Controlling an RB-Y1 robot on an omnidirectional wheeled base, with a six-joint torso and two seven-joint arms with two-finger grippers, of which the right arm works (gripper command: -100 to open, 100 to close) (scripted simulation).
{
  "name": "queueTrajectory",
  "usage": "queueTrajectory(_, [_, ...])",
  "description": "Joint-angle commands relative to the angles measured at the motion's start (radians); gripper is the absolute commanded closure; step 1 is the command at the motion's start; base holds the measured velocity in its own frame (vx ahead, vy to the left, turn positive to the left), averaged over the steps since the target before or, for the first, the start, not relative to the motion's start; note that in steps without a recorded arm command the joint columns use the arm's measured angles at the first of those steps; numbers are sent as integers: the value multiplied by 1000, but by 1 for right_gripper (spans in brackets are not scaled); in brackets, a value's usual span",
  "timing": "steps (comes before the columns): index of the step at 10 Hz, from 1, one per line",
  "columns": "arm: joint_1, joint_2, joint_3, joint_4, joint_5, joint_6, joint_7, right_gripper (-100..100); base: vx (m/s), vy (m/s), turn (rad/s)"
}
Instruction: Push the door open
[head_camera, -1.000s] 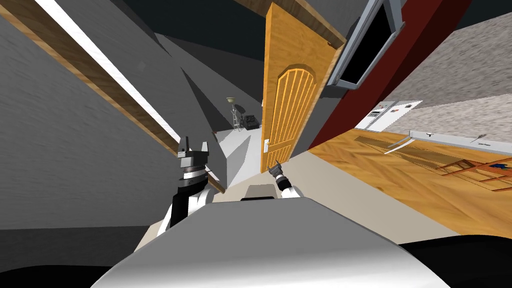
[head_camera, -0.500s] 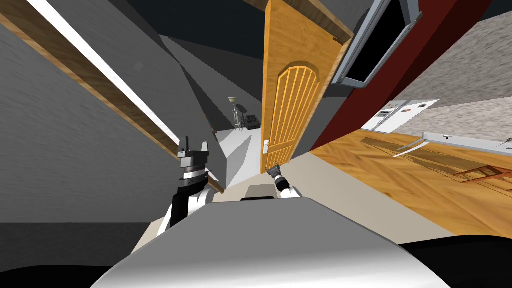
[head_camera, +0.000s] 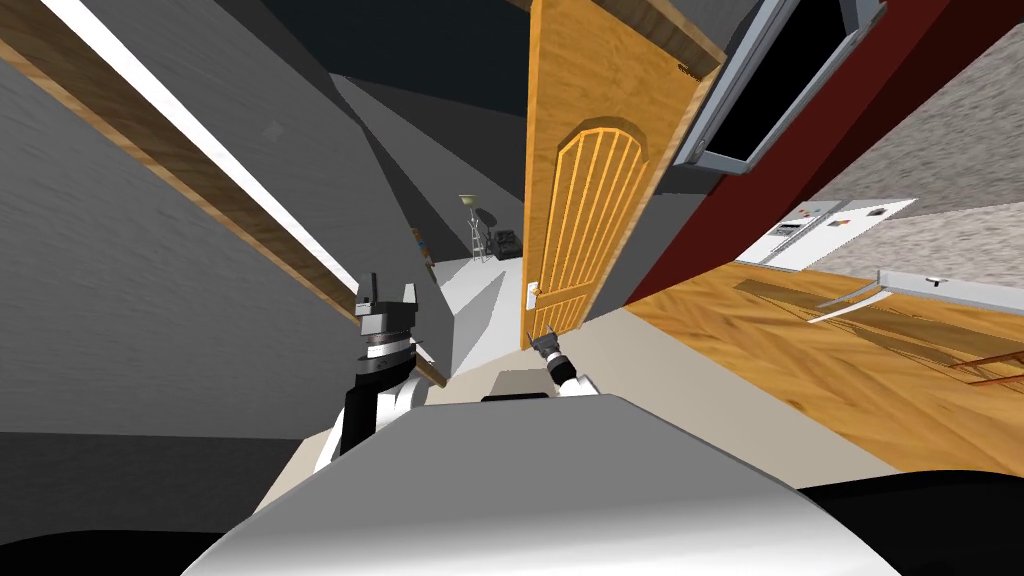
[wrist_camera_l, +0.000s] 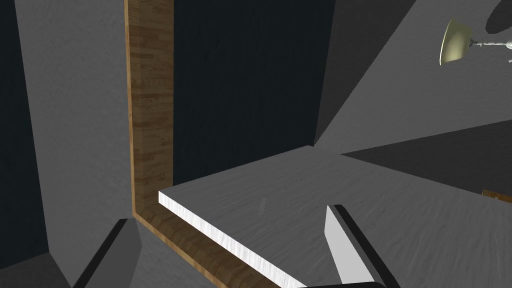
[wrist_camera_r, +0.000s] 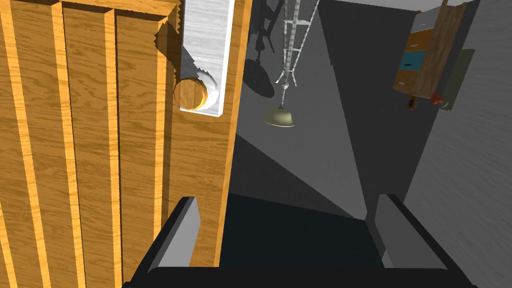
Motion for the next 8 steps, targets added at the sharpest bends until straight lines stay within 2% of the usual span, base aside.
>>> queueTrajectory(1, [-3,4,5,15,-50,18,-50,-100,66,-85,87])
queueTrajectory(2, [-3,4,5,15,-64,18,-52,-100,41,-58,26])
queueTrajectory(6, [-6,15,19,44,-192,57,-165,-100,45,-73,69])
queueTrajectory(7, [-6,15,19,44,-202,57,-165,-100,49,-59,14])
queueTrajectory(8, [-7,18,23,51,-236,66,-192,-100,39,-46,37])
